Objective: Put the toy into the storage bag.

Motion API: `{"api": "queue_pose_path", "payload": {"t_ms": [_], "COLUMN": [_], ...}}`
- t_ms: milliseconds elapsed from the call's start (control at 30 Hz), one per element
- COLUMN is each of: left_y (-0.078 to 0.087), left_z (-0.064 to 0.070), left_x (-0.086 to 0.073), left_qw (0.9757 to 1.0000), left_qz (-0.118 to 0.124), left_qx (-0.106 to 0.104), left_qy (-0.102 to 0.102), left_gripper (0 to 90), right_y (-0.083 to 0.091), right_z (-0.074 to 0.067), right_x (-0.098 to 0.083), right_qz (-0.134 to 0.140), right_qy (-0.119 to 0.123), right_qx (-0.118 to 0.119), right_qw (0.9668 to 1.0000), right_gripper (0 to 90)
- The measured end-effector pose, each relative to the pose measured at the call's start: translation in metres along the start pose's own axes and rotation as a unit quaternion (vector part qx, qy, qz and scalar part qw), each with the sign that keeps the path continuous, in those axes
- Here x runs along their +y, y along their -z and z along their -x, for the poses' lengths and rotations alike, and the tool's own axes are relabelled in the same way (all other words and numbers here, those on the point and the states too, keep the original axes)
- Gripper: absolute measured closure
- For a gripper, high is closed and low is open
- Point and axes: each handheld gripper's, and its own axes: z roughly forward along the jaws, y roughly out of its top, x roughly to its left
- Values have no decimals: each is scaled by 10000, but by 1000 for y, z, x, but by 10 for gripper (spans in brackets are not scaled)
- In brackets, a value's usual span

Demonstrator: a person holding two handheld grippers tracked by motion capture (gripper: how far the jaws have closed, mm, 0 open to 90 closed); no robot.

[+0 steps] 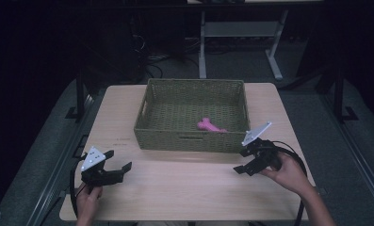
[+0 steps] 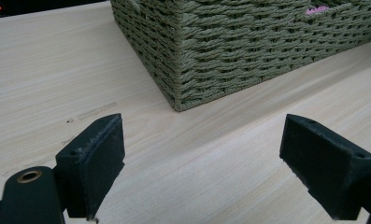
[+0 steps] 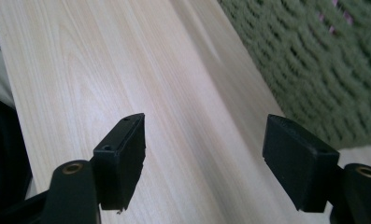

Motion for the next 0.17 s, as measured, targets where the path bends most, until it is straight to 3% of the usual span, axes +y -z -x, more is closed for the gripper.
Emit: {"api": "queue_pose_path", "payload": {"t_ms": [167], "left_y": [-1], "left_z": [0], "left_x": [0], "left_qw": [10000], "left_qz": [3], "left_qx": [5], "left_qy": [-15], "left_gripper": [134], "right_y": [-2], "right_z": [-6], "right_x": [-9], "right_qz": [-26], "right_qy": [7], "right_qx": [-24], "right_qw": [10000], "right_gripper": [296]}}
